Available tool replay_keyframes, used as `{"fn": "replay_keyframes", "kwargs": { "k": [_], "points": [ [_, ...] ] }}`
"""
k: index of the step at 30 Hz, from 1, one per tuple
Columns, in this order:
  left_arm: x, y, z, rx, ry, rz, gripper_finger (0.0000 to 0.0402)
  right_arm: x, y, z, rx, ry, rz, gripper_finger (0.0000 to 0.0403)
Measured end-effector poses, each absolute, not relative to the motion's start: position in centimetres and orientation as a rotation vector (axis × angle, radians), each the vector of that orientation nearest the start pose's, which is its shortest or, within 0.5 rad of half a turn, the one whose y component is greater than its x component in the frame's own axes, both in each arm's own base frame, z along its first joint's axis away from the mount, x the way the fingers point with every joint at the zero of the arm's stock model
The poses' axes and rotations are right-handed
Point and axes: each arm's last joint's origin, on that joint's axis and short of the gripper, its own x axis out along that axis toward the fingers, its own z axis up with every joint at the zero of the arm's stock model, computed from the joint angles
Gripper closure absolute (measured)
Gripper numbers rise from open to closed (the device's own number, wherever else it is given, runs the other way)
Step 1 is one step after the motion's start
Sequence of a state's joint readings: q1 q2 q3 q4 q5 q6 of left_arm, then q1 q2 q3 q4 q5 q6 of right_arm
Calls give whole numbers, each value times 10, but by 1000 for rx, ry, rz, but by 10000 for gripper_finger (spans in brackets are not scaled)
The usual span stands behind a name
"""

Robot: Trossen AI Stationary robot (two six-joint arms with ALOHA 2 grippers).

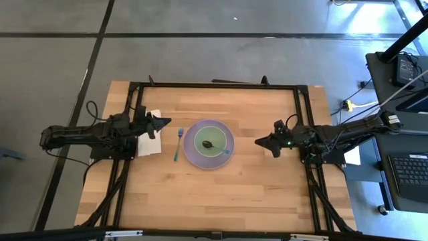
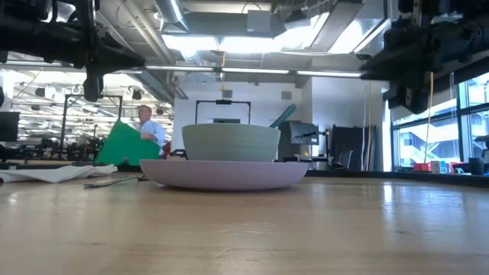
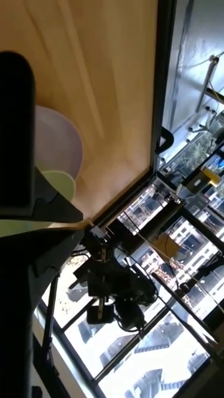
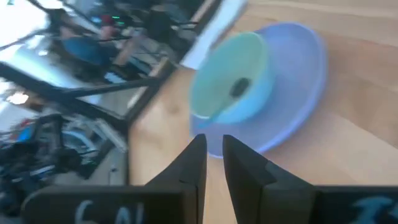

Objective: Set table place
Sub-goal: Return to Home Position

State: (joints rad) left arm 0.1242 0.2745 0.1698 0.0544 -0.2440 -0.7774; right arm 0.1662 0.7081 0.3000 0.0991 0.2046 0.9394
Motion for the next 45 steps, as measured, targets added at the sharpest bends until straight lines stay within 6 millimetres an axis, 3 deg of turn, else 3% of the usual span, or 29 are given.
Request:
{"fn": "replay_keyframes", "kwargs": {
  "k": [10, 17, 26, 31, 38, 45],
  "points": [
    [110, 20, 207, -826, -130, 336, 365, 147, 21, 248, 655, -88, 57, 346],
    [110, 19, 209, -829, -134, 296, 353, 132, 18, 237, 669, 47, 17, 346],
    [101, 18, 220, -831, -242, 244, 341, 117, 16, 242, 591, 2, 24, 346],
    [89, 17, 227, -779, -325, 212, 336, 111, 14, 235, 566, -63, 9, 346],
    [79, 15, 230, -754, -372, 194, 339, 107, 13, 197, 618, -269, 75, 346],
    [82, 13, 224, -668, -295, 139, 349, 105, 14, 202, 589, -288, 119, 346]
  ]
}}
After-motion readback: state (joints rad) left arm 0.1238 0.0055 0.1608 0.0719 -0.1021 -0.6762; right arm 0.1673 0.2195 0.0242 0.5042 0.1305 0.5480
